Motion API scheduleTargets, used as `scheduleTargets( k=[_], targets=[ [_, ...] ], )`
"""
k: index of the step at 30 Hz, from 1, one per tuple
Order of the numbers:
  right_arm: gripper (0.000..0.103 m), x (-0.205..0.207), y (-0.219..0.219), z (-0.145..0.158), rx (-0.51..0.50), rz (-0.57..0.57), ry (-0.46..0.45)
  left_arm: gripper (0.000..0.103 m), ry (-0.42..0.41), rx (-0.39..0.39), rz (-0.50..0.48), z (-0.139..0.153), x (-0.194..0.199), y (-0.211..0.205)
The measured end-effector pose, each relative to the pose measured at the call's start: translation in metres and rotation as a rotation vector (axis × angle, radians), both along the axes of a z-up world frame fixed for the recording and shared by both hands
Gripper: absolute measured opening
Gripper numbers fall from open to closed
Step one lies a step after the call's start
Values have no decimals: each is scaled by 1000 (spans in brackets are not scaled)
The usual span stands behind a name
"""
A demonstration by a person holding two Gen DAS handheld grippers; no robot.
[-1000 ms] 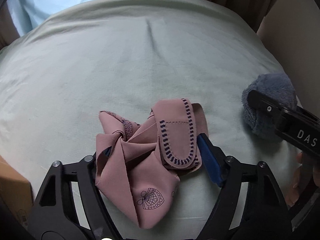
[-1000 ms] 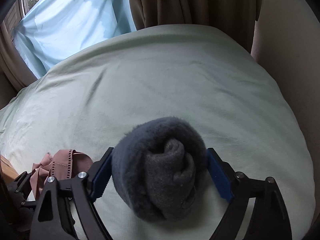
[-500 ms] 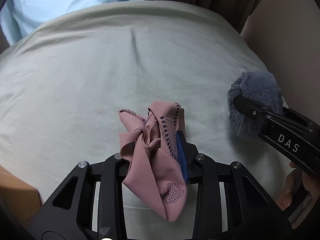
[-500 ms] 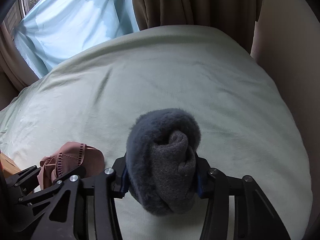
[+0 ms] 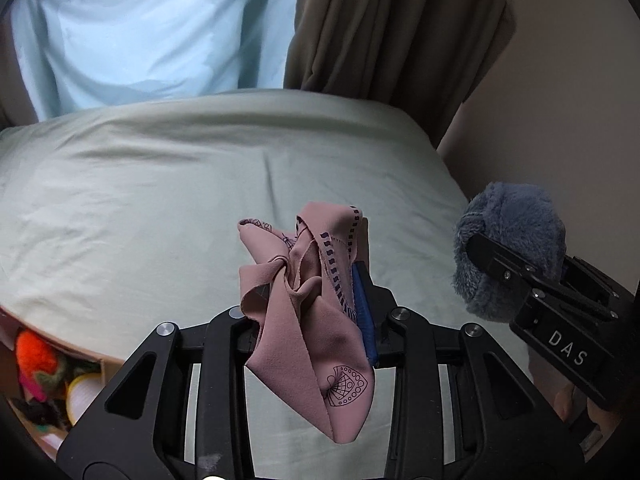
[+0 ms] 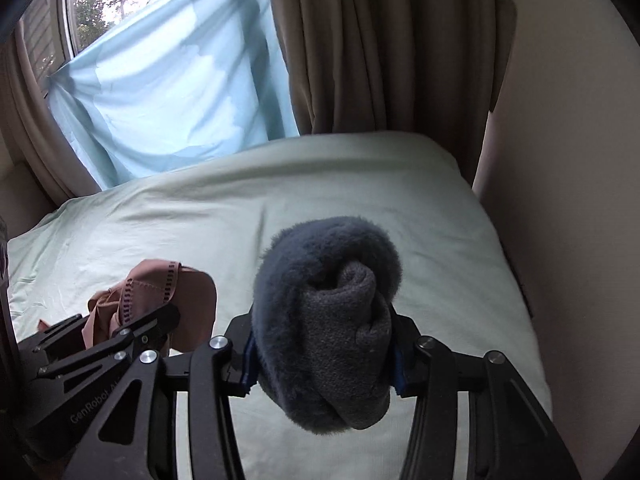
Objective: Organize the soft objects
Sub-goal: 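Carry the pink cloth and grey sock over the box with both tools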
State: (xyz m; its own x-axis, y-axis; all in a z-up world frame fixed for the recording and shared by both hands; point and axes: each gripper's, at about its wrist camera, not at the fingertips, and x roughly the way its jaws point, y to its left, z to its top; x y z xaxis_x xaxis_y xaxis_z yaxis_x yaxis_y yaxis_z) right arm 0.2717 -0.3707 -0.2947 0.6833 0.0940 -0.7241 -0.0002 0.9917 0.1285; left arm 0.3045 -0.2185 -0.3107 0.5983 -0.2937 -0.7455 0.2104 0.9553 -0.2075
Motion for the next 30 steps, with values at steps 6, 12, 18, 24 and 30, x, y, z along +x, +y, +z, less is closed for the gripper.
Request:
scheduleTargets(
  k=[6,12,18,24,30],
  targets=[
    [45,-40,40,79,-28,26,-35,29,-51,-28,3,85,-36,38],
    [45,-78,101,143,-22,46,-73,29,-86,-31,28,145,-67,101],
    [45,-96,172,171,-10,67,-81,29,-102,-14,61,174,-93,183],
    [45,-102,248,169,11,101,-57,29,-79,1,108,174,-102,273],
    [45,-99,314,153,19,108,-3,29,-31,29,113,153,-104,348]
  ],
)
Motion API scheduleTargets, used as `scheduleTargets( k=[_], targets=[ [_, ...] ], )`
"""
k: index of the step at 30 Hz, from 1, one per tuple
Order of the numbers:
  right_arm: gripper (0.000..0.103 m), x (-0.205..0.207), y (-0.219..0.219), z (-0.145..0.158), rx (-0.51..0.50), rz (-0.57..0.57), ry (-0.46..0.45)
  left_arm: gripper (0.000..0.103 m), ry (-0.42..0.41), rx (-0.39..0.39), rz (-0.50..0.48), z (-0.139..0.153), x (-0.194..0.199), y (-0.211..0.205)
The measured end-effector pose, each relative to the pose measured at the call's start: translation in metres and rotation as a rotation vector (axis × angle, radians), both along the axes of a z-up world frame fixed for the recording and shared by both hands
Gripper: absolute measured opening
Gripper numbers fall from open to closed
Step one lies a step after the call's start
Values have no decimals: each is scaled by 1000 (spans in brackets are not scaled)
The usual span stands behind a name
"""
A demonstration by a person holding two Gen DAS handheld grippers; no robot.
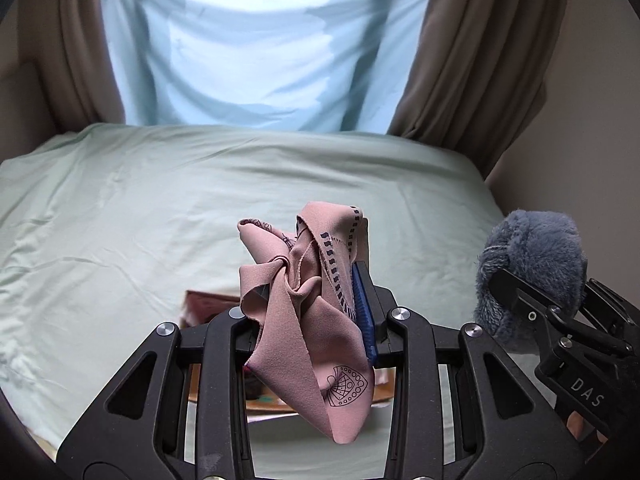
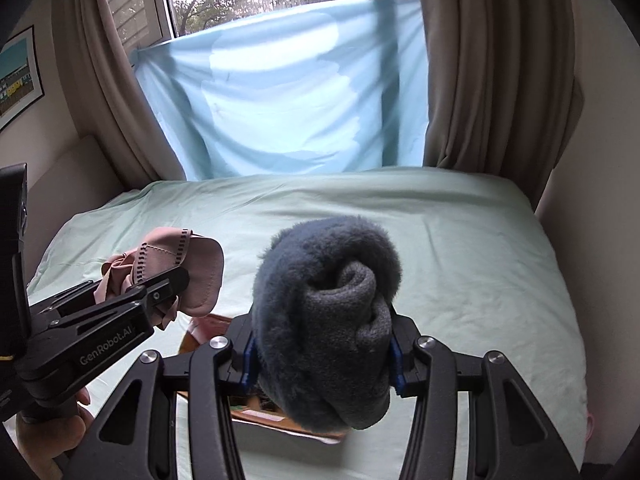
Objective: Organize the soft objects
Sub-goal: 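Carry the pink cloth and grey sock over the box with both tools, then open both tools to drop the cloth and sock into the box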
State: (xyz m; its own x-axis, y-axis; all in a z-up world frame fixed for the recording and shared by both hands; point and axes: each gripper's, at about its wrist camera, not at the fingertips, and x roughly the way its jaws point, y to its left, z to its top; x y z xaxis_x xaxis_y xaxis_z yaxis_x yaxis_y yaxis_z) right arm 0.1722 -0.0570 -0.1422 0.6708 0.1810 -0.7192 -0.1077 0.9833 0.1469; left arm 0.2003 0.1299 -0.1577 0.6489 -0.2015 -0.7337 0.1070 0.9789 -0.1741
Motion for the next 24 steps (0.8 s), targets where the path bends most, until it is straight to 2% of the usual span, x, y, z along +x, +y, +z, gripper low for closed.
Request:
scheduleTargets(
  k=[5,10,18,24],
  targets=[
    [45,1,39,-28,42,-22,90,29,70,50,-14,-32,9,49],
    [45,12,61,-60,52,-5,191,29,168,82,-11,-70,18,77],
    [45,37,72,-128,27,39,366,29,348,78,-7,-140,33,83],
    [45,51,73,-181,26,55,495,29,452,105,-52,-186,49,69]
  ],
)
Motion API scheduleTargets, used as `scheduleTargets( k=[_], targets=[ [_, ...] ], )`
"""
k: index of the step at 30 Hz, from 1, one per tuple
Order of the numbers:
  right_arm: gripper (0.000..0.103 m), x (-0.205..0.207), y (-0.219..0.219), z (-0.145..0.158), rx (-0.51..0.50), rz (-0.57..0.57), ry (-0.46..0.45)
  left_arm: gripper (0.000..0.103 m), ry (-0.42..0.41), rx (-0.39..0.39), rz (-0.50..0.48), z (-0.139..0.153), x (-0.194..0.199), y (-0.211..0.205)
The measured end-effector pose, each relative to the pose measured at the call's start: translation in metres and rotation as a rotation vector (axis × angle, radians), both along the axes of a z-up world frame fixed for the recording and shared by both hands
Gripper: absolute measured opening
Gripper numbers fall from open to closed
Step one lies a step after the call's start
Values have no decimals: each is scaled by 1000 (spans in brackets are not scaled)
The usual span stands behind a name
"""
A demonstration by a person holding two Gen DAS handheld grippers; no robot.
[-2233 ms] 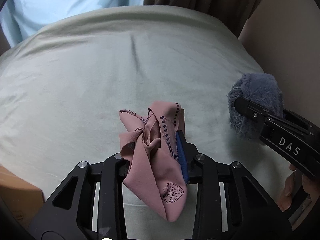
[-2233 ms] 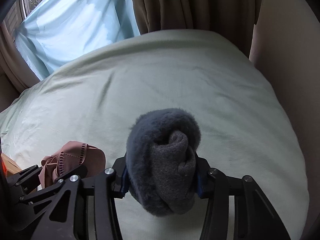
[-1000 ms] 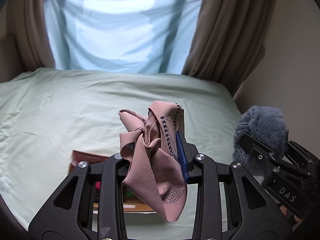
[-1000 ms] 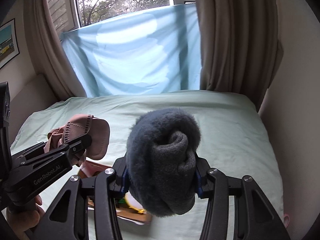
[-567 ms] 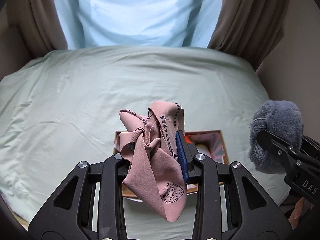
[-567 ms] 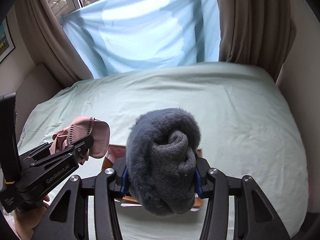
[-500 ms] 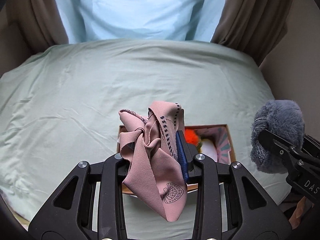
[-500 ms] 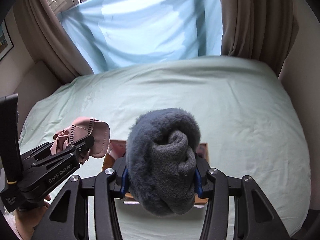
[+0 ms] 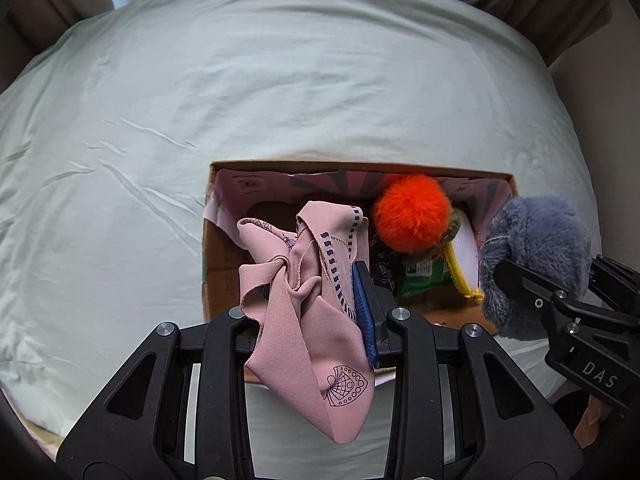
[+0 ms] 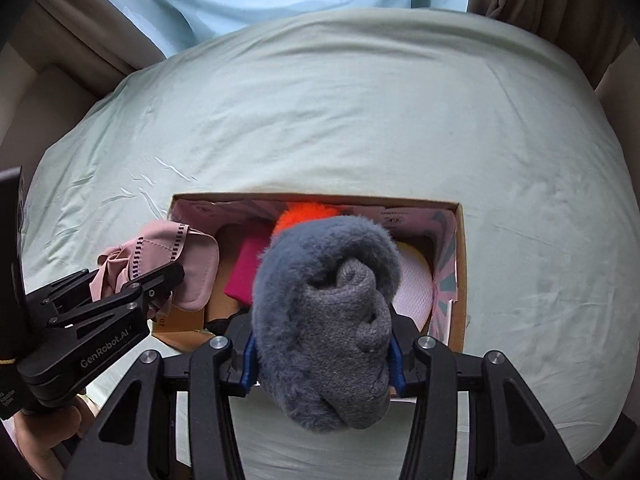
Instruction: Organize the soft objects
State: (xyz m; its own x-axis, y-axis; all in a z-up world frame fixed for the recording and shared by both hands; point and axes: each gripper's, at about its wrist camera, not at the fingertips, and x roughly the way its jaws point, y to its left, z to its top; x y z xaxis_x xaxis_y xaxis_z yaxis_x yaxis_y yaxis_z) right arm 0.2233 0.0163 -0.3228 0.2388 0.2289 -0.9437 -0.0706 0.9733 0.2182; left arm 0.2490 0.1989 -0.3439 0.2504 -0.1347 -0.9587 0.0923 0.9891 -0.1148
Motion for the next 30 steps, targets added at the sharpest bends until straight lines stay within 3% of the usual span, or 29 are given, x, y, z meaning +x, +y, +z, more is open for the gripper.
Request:
scheduleTargets(
  k=[7,15,16,18,19,20,21,22,30],
  targets=[
    [45,5,5,-35,-2,55,82,29,85,5,-24,-36,32,-13],
    [47,8,12,-48,35,82,125,29,147,7,-32,-46,51,-22],
    [48,8,12,-48,41,78,123,33,152,4,-29,-47,53,-22],
    [61,9,12,-49,53,79,124,62,158,19,-26,-46,55,-24],
    [66,9,13,-50,60,85,128,94,155,24,-29,-45,56,-25],
    [80,8,14,-51,65,93,129,103,148,26,-31,-43,56,-27],
    [96,6,16,-51,69,100,127,103,142,29,-35,-41,57,-29],
    [100,4,17,-51,73,108,126,103,130,32,-38,-37,56,-30],
    [101,-13,13,-41,61,80,94,103,118,23,-42,-23,48,-30]
  ],
)
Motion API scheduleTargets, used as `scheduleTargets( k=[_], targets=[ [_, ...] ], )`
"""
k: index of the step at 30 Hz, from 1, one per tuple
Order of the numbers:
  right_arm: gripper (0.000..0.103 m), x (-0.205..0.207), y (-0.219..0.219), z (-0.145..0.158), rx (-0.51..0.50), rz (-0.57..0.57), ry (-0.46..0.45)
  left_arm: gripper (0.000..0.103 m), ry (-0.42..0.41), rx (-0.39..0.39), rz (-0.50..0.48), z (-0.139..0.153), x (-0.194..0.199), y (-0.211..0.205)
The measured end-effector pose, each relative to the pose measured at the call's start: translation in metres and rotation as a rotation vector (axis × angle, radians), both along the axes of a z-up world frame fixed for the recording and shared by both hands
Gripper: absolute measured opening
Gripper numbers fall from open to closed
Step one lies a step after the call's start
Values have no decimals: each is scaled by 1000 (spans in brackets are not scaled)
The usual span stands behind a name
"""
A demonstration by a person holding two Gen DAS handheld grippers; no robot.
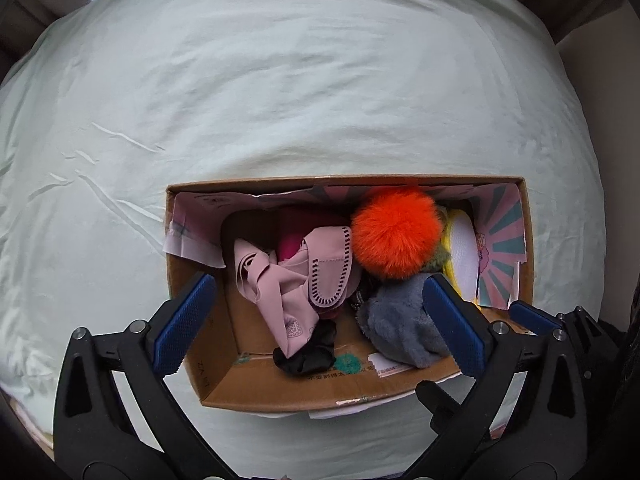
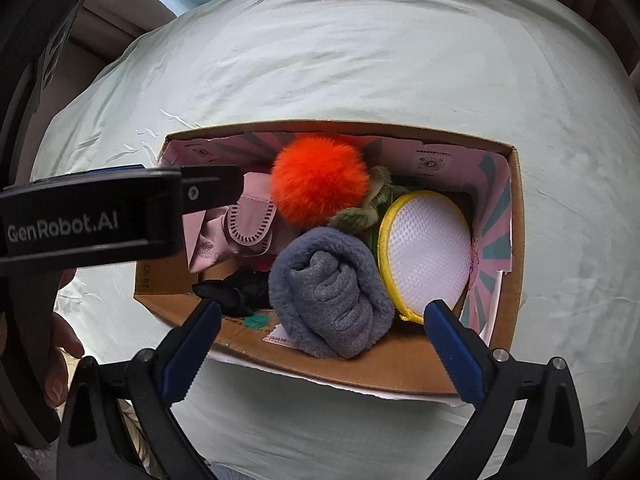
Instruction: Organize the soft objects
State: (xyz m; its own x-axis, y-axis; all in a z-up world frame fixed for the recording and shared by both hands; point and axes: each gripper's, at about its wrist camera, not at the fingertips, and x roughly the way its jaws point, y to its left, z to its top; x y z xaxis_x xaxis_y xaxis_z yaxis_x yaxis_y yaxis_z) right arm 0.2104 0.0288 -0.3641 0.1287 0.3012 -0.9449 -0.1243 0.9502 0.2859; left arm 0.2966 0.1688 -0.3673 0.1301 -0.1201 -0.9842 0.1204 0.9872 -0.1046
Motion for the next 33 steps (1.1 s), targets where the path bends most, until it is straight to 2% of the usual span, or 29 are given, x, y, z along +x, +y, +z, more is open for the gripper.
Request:
scheduleTargets(
  k=[5,8,11,15,23,29,33],
  targets=[
    [101,-8,-7,19,-11,-22,-37,103,-29,-12,3,16,-10,3],
    [101,-14,-11,35,-15,-17,-57,103,-63,-15,2,35,-20,6],
    [101,-18,-18,57,-3,-15,-87,103,-108,-27,7,63,-31,10],
    [101,-29,-31,98,-26,-43,-183,103,-179,-44,13,109,-45,11],
    [101,-64,-73,200,-58,-145,-412,103,-403,-79,4,210,-88,-5],
    [101,-93,-103,274,-79,-197,-585,103,-597,-110,65,287,-143,-19],
    [101,-115,-118,313,-103,-212,-686,103,-717,-129,95,324,-180,-28]
  ],
)
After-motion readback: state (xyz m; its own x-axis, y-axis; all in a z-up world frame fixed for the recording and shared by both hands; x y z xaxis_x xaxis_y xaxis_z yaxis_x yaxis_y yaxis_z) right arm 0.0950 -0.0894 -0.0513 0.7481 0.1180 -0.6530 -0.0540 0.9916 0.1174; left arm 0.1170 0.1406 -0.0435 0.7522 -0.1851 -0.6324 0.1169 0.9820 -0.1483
